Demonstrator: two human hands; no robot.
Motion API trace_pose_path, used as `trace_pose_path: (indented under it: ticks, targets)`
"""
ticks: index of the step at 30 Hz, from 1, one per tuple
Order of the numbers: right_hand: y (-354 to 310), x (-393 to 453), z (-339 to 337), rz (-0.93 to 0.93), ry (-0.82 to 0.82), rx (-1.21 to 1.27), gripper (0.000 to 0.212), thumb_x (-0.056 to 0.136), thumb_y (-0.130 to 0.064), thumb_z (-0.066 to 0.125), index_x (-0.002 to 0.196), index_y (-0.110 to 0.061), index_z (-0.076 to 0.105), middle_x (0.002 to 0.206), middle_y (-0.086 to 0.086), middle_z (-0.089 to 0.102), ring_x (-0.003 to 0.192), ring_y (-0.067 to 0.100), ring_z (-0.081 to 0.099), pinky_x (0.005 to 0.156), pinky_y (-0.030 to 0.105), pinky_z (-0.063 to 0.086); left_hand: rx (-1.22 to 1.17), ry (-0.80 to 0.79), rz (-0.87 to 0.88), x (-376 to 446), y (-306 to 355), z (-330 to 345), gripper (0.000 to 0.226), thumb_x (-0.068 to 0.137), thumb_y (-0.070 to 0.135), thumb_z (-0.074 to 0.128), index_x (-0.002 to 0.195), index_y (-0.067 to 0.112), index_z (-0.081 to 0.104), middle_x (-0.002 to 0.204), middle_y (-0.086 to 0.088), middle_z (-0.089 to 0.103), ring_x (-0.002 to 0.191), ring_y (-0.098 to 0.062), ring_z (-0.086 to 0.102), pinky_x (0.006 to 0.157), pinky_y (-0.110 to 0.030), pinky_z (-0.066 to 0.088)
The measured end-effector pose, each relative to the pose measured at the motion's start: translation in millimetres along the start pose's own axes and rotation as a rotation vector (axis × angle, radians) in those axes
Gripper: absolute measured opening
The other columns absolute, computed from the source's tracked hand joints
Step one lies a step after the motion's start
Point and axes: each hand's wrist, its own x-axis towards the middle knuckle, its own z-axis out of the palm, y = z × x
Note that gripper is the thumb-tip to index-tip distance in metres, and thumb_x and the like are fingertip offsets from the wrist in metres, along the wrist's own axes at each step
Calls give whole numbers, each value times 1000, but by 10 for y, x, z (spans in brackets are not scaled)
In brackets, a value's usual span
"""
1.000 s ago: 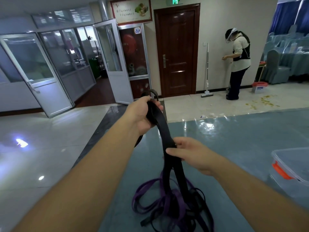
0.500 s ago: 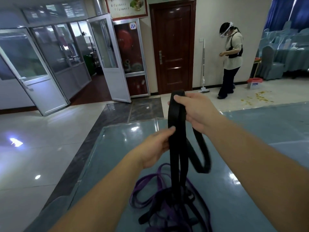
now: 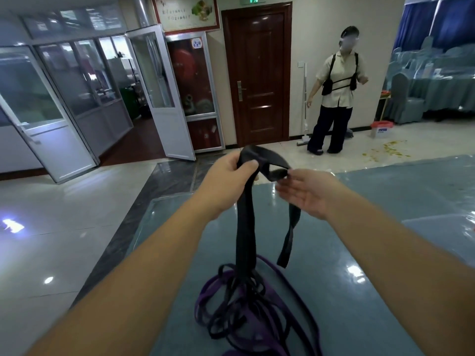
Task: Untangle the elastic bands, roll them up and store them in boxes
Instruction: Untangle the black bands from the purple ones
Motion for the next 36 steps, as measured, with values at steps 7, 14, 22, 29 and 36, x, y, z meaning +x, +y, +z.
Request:
trace_pose_path:
  ticks: [7, 14, 22, 29, 36]
  targets:
    - [73, -8, 45, -433, -49, -382, 26, 97, -21, 54, 116, -32, 68, 121, -7, 70, 114, 12, 64, 109, 43, 49, 79, -129, 40, 192, 326, -80, 14, 99, 23, 60, 108, 21, 70, 91, -10, 68, 83, -20, 62, 86, -44, 56]
    - [288, -165, 194, -518, -450, -507, 60, 75, -40, 86, 123, -59, 55, 120, -21, 70, 120, 5, 63, 107, 36, 48, 171, -215, 119, 247, 586, -146, 24, 91, 19, 65, 114, 23, 64, 97, -1, 68, 90, -17, 67, 91, -42, 59]
    - [567, -164, 155, -389, -340, -701, 11, 100, -35, 66, 109, -28, 71, 104, -8, 76, 98, 10, 73, 93, 34, 57, 78, -183, 21, 212, 447, -122, 25, 96, 27, 70, 119, 18, 67, 113, -8, 75, 106, -22, 73, 103, -44, 56]
    - [642, -28, 64, -322, 5, -634, 29, 102, -36, 60, 97, -9, 71, 98, 16, 75, 95, 31, 72, 87, 48, 58, 260, 18, -244, -69, -335, -37, 45, 104, 64, 38, 122, 28, 57, 111, 1, 66, 104, -19, 65, 100, -46, 54]
    - [601, 77, 87, -301, 162, -432, 27, 103, -37, 56, 99, -13, 66, 98, 11, 74, 91, 27, 71, 91, 50, 60, 437, -408, -533, -666, -1351, 446, 24, 96, 33, 63, 89, 10, 64, 85, -3, 62, 75, -16, 57, 68, -29, 45]
